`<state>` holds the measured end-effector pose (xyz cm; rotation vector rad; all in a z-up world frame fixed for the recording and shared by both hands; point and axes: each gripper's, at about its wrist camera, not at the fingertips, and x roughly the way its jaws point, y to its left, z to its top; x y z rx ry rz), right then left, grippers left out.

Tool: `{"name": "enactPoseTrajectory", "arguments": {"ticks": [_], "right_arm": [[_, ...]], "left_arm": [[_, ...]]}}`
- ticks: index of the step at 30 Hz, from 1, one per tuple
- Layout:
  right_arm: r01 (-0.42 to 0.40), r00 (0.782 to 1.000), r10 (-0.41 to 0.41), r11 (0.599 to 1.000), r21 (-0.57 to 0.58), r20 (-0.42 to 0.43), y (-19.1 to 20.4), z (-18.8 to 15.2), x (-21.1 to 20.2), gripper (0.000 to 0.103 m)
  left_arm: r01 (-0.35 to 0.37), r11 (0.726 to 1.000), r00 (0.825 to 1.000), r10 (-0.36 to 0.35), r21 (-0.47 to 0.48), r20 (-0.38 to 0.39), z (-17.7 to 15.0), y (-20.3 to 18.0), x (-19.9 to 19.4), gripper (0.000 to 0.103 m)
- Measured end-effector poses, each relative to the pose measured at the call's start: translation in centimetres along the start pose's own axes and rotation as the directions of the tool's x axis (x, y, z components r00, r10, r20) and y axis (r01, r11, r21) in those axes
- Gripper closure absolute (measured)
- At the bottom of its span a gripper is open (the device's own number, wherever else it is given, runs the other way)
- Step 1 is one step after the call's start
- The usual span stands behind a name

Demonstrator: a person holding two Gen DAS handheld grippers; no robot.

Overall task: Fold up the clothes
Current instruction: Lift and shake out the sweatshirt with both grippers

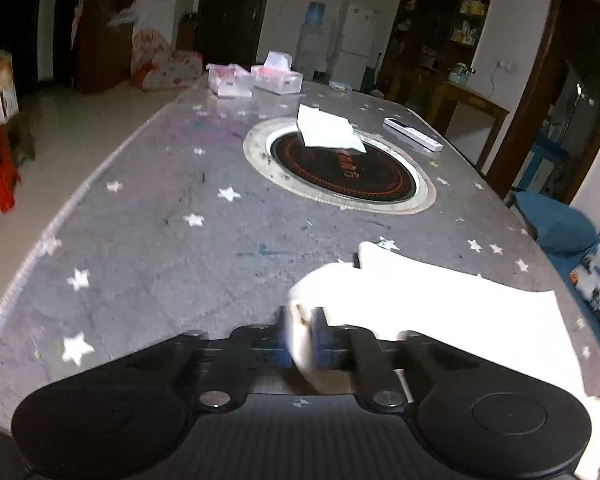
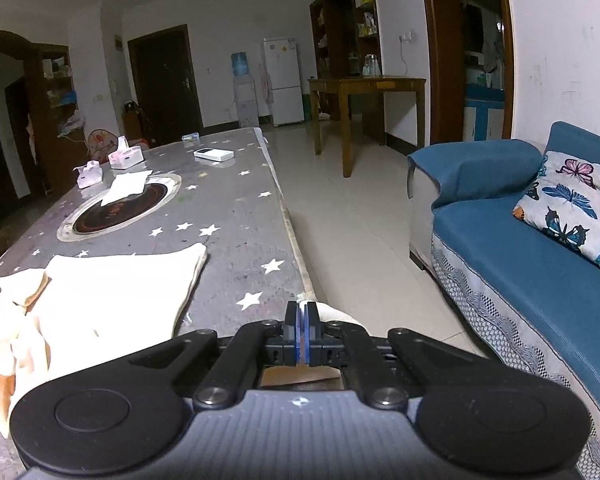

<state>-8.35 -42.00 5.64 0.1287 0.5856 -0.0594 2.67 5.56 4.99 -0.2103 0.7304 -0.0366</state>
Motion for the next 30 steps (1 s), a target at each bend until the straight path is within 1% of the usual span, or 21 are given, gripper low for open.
{"name": "enactPoseTrajectory", "arguments": {"ticks": [3,8,11,13,16,17,18,19,21,22,23,24,25,26,28,30], "right_arm": [[0.009,1.000,-0.009,1.000,0.002,0.010,-0.2,-0.1,-0.2,0.102],[0.026,0.999,-0.026,1.000,0.007,0.039,-0.9,0.1,-1.2,0.102],[0.032,0.998,-0.033,0.999,0.004,0.047,-1.0,0.1,-1.8,0.102],[0.040,0.998,-0.040,0.999,0.004,0.039,-1.1,0.0,-1.6,0.102],[0.042,0.999,-0.042,0.999,0.003,0.001,-1.3,-0.4,-0.8,0.101],[0.043,0.999,-0.043,0.999,-0.005,-0.006,-1.2,-0.6,-0.8,0.100],[0.043,0.999,-0.043,0.999,-0.021,-0.015,-1.2,-0.7,-0.8,0.100],[0.044,0.999,-0.044,0.999,-0.032,-0.017,-1.2,-0.8,-1.0,0.097],[0.045,0.999,-0.045,0.998,-0.047,-0.020,-1.2,-0.9,-1.5,0.097],[0.046,0.999,-0.047,0.997,-0.059,-0.017,-1.2,-0.9,-2.0,0.096],[0.047,0.999,-0.048,0.996,-0.072,-0.015,-1.1,-0.8,-2.5,0.096],[0.042,0.999,-0.043,0.996,-0.082,-0.014,-0.9,-0.7,-2.8,0.095],[0.016,1.000,-0.017,0.996,-0.093,-0.016,-0.7,-0.6,-3.3,0.095],[-0.033,0.999,0.031,0.993,-0.110,-0.023,-0.1,-0.6,-3.9,0.092],[-0.120,0.992,0.115,0.982,-0.143,-0.045,1.1,-0.7,-4.5,0.089],[-0.241,0.970,0.228,0.952,-0.189,-0.089,3.0,-1.2,-4.8,0.088]], "left_arm": [[0.005,1.000,0.998,-0.004,-0.008,0.061,-0.3,0.5,-2.6,0.096],[0.045,0.999,0.984,-0.040,-0.025,0.172,-0.6,1.9,-9.8,0.096],[0.040,0.999,0.981,-0.035,-0.019,0.190,-1.5,2.9,-13.0,0.096],[0.001,1.000,0.988,0.001,-0.009,0.155,-2.2,3.5,-13.2,0.096],[-0.062,0.998,0.995,0.061,0.011,0.083,-3.4,4.3,-12.6,0.094],[-0.081,0.997,0.995,0.080,0.017,0.054,-3.9,4.5,-12.1,0.090],[-0.103,0.994,0.994,0.102,0.026,0.030,-4.3,4.6,-11.7,0.088],[-0.121,0.992,0.993,0.120,0.041,0.016,-4.7,4.5,-11.4,0.088],[-0.140,0.987,0.990,0.140,0.077,0.012,-5.6,4.1,-11.5,0.082],[-0.134,0.987,0.991,0.133,0.091,0.012,-6.0,3.7,-11.7,0.079],[-0.126,0.986,0.992,0.125,0.107,0.010,-6.4,3.3,-11.9,0.074],[-0.112,0.986,0.994,0.111,0.127,0.011,-6.8,2.7,-12.2,0.073],[-0.094,0.984,0.996,0.093,0.153,0.015,-7.1,2.0,-12.7,0.073],[-0.066,0.981,0.998,0.064,0.180,0.020,-7.4,1.3,-13.2,0.073],[0.037,0.973,0.999,-0.042,0.226,0.016,-8.1,-0.4,-14.2,0.073],[0.145,0.951,0.989,-0.145,0.275,-0.022,-9.1,-2.1,-14.5,0.073]]}}
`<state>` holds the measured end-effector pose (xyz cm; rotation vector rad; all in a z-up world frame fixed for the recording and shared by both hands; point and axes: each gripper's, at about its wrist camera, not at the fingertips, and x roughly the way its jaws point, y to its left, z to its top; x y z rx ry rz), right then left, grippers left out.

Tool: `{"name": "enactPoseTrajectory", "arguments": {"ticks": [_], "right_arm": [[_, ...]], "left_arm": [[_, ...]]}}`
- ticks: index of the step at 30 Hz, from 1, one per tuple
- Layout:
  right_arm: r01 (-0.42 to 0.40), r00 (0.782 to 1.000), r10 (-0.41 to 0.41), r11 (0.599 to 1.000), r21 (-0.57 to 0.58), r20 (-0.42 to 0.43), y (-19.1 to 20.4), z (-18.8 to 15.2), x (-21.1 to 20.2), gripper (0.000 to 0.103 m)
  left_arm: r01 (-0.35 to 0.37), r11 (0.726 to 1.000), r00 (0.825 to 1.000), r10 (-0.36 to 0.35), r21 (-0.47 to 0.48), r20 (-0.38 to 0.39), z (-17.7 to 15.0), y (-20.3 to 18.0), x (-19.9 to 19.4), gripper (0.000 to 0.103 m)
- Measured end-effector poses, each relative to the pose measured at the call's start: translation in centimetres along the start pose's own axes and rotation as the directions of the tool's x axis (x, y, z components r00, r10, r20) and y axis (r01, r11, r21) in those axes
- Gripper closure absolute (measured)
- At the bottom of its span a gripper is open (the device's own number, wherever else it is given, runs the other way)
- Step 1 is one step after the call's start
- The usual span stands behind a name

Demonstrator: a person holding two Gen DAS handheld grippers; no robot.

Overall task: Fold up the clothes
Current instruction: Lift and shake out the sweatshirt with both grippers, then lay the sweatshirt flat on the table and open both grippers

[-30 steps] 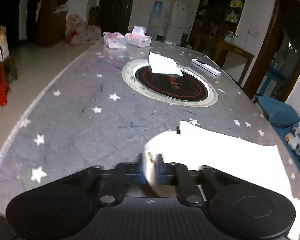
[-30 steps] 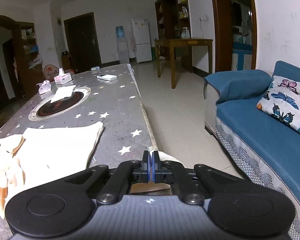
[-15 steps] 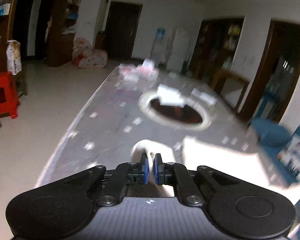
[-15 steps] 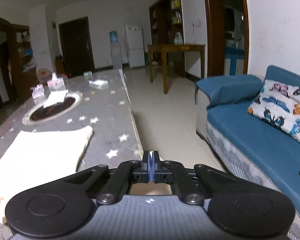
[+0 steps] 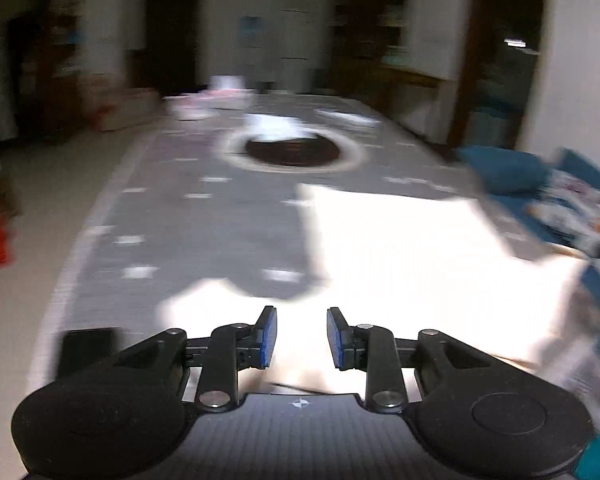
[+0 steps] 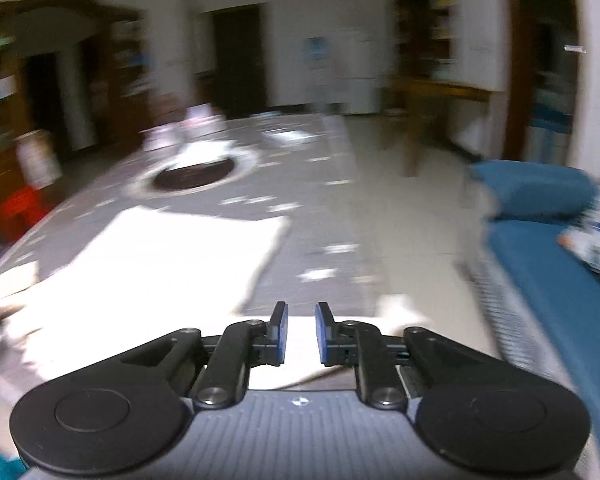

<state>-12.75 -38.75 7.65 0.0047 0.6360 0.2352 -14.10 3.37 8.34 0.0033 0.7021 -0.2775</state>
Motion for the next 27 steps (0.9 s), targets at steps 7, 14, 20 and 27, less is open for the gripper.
{"name": "enactPoseTrajectory", "arguments": {"ticks": [7,14,20,27], "right_arm": [[-0.355,0.931,0.329,0.916,-0.187,-0.157,8.1,-1.0,1.8,0.086],[-0.419,0.898,0.355,0.870,-0.261,-0.258,12.4,-2.6,4.4,0.081],[-0.441,0.886,0.359,0.847,-0.297,-0.293,12.8,-3.1,3.9,0.100],[-0.536,0.826,0.412,0.785,-0.311,-0.385,12.7,-3.6,2.7,0.100]], "left_arm": [[0.161,0.975,0.984,-0.147,0.153,-0.097,-1.9,-5.6,2.5,0.067],[0.154,0.974,0.980,-0.130,0.168,-0.148,-2.8,-6.4,4.6,0.072],[0.206,0.958,0.973,-0.178,0.200,-0.150,-3.0,-6.7,3.9,0.094],[0.285,0.925,0.944,-0.226,0.250,-0.241,-4.1,-6.3,3.2,0.094]]}}
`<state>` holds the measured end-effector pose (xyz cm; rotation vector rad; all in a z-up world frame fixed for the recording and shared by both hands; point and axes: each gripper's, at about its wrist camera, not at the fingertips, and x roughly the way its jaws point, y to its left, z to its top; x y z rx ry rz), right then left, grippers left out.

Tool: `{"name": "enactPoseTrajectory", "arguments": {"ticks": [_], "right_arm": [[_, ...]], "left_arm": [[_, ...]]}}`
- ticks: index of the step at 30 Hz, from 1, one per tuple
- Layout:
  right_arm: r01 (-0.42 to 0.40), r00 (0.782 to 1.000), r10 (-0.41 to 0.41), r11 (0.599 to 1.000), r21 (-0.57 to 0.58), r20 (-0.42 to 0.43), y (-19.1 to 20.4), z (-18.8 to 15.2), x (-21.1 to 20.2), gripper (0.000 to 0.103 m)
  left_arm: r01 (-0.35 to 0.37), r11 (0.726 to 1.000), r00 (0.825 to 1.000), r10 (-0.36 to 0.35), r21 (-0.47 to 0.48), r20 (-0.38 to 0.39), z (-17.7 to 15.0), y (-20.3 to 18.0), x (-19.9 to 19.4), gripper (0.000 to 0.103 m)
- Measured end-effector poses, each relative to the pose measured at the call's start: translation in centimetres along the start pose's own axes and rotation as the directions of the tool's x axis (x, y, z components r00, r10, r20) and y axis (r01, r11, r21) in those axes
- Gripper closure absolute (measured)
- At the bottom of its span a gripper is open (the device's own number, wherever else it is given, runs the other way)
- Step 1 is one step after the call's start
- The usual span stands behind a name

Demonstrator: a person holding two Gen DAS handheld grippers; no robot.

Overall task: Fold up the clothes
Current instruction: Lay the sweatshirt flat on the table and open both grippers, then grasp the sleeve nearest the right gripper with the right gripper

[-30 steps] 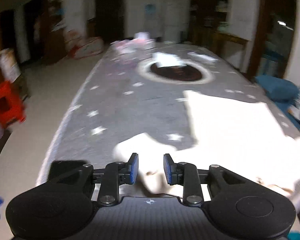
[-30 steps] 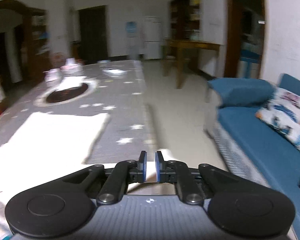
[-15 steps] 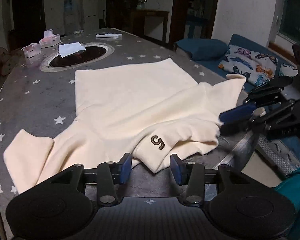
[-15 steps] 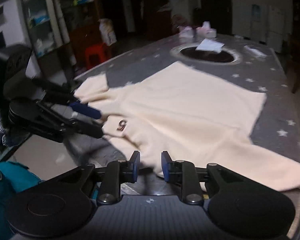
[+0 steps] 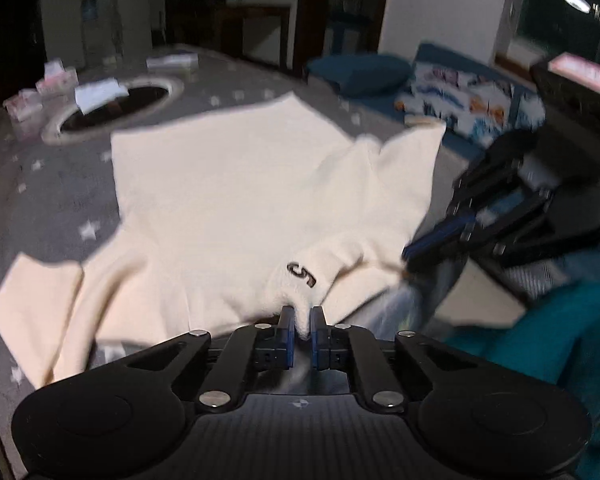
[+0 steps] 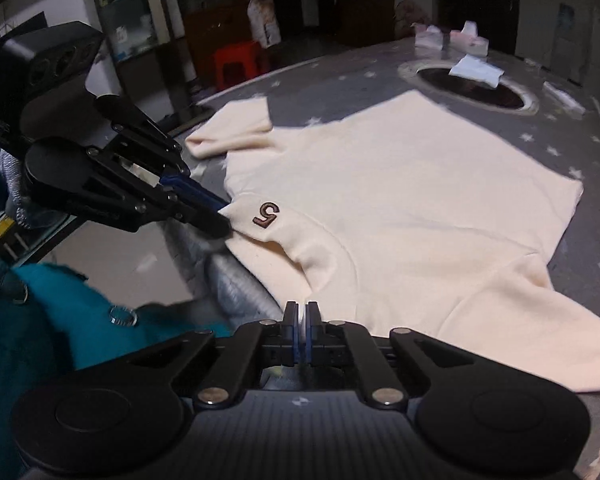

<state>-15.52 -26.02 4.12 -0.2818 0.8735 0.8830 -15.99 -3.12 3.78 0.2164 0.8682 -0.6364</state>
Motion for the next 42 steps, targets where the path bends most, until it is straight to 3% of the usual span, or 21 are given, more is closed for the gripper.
{"name": "enactPoseTrajectory", "arguments": {"ticks": [3,6,12,18,22,25,28,29,31,32,33,34,42], "right_arm": [[-0.021,1.000,0.020,1.000,0.024,0.011,-0.8,0.4,-0.6,0.095],[0.023,0.998,-0.025,0.999,0.039,0.051,-2.3,1.4,-1.9,0.093],[0.190,0.975,-0.203,0.972,0.136,0.092,-8.1,3.8,-2.3,0.085],[0.292,0.946,-0.319,0.915,0.279,0.058,-15.4,5.9,-0.5,0.084],[0.331,0.934,-0.357,0.884,0.330,0.018,-19.8,7.5,1.8,0.069],[0.345,0.931,-0.365,0.869,0.356,-0.011,-22.1,8.5,3.7,0.069],[0.340,0.936,-0.350,0.865,0.368,-0.041,-23.4,9.1,5.5,0.069],[0.339,0.937,-0.346,0.866,0.368,-0.050,-23.7,9.2,6.0,0.070],[0.344,0.936,-0.347,0.868,0.357,-0.056,-23.9,9.6,6.8,0.071],[0.345,0.936,-0.348,0.871,0.351,-0.056,-23.9,9.9,7.1,0.077],[0.341,0.938,-0.343,0.873,0.348,-0.056,-24.0,10.4,7.3,0.085],[0.337,0.939,-0.340,0.876,0.346,-0.056,-24.1,10.8,7.5,0.094],[0.320,0.944,-0.331,0.909,0.268,-0.004,-23.8,15.6,10.0,0.097]], "left_arm": [[0.029,1.000,0.999,-0.028,0.007,-0.026,0.0,0.3,0.0,0.090],[0.054,0.998,0.998,-0.054,-0.008,0.012,1.1,1.4,-0.9,0.088],[-0.120,0.991,0.987,0.125,-0.054,0.098,5.1,4.3,-0.8,0.063],[-0.292,0.934,0.950,0.308,-0.204,0.050,9.6,10.0,3.5,0.059],[-0.339,0.900,0.935,0.354,-0.274,0.003,11.7,13.4,7.1,0.047],[-0.368,0.888,0.926,0.377,-0.275,-0.021,12.5,14.9,9.4,0.045],[-0.356,0.892,0.932,0.362,-0.280,-0.029,12.9,15.8,11.0,0.045],[-0.347,0.896,0.934,0.356,-0.277,-0.020,13.0,15.9,11.2,0.047],[-0.326,0.909,0.941,0.338,-0.261,-0.002,13.2,15.9,11.3,0.067],[-0.315,0.915,0.945,0.327,-0.252,0.007,13.3,15.8,11.3,0.090],[-0.315,0.917,0.945,0.328,-0.243,0.011,13.4,15.7,11.3,0.096],[-0.327,0.917,0.941,0.339,-0.229,0.015,13.4,15.6,11.3,0.096],[-0.425,0.874,0.898,0.440,-0.237,0.014,12.5,18.8,9.7,0.099]]}}
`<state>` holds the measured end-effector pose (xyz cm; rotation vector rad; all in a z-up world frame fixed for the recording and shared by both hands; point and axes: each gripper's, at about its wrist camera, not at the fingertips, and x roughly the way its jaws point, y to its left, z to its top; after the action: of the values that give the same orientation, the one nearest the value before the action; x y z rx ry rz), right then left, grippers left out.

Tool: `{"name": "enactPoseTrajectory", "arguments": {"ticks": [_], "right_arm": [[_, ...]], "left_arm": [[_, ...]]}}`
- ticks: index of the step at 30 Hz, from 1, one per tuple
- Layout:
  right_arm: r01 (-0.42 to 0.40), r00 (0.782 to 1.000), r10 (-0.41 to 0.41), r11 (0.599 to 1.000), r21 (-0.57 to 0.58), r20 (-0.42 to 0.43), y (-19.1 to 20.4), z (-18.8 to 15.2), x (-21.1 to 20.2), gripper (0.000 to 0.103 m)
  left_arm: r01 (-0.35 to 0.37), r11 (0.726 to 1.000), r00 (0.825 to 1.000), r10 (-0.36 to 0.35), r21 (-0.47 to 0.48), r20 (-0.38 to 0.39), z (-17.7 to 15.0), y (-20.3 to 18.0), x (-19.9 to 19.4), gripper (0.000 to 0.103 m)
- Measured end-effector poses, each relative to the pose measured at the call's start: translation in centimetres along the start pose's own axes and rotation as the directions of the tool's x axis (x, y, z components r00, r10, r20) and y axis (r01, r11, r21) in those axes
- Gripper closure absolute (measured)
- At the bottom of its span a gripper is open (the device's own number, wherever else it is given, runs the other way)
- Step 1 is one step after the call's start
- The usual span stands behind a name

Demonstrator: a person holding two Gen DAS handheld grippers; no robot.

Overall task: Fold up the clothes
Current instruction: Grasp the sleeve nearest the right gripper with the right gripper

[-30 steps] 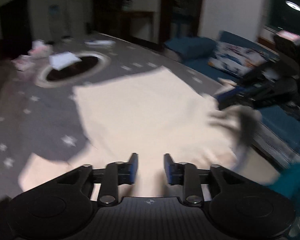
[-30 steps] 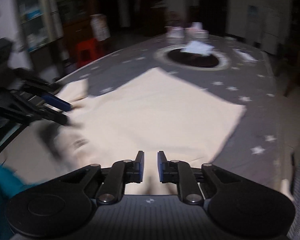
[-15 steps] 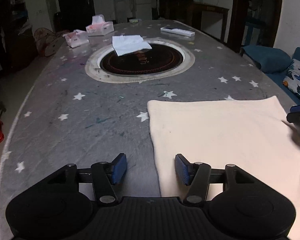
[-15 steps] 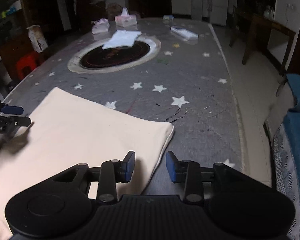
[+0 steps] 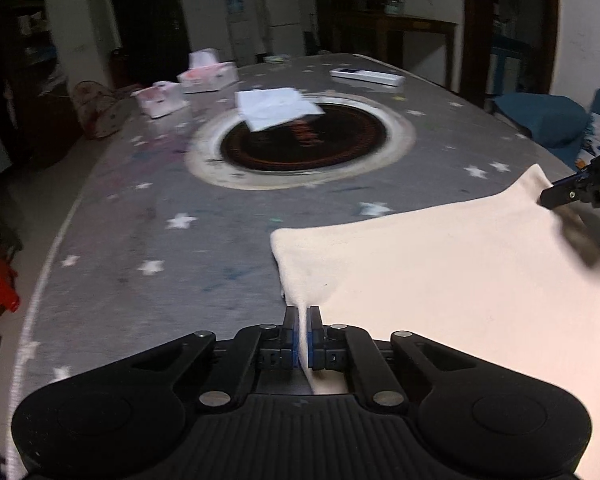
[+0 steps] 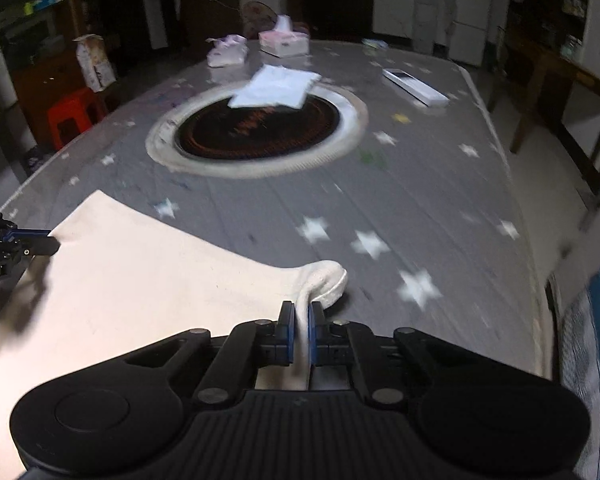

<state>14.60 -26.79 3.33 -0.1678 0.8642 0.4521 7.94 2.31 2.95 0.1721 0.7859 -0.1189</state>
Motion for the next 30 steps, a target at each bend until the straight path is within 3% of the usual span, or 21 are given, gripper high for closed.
{"name": "enactPoseTrajectory", "arguments": {"ticks": [8,12,16,18,21,26,30], "right_arm": [[-0.038,0.999,0.039,0.998,-0.050,0.013,2.3,3.7,4.7,0.092],[-0.049,0.998,0.050,0.999,-0.013,0.045,1.3,3.6,2.6,0.091],[-0.031,0.997,0.029,0.999,0.026,0.069,-0.6,1.3,-1.8,0.090],[-0.009,0.997,0.004,0.998,0.060,0.083,-1.8,-0.5,-4.4,0.089],[0.038,0.993,-0.052,0.990,0.137,0.102,-3.9,-4.2,-8.5,0.087],[0.120,0.984,-0.154,0.942,0.312,0.089,-6.9,-10.6,-12.9,0.086],[0.122,0.982,-0.171,0.894,0.430,0.078,-8.3,-14.2,-14.0,0.086]], "left_arm": [[-0.083,0.996,0.996,0.082,-0.044,-0.036,0.7,4.3,1.9,0.098],[-0.081,0.995,0.996,0.079,-0.062,-0.032,0.3,4.5,1.7,0.093],[-0.059,0.996,0.998,0.059,-0.070,0.003,-0.1,3.9,-0.1,0.089],[-0.018,0.998,0.999,0.020,-0.065,0.030,-0.3,2.9,-1.7,0.082],[0.097,0.993,0.994,-0.093,-0.061,0.060,-1.3,0.7,-4.4,0.071],[0.271,0.962,0.960,-0.271,0.021,0.061,-3.9,-4.8,-7.6,0.068],[0.339,0.938,0.938,-0.342,0.075,0.045,-5.3,-8.3,-8.9,0.057]]}}
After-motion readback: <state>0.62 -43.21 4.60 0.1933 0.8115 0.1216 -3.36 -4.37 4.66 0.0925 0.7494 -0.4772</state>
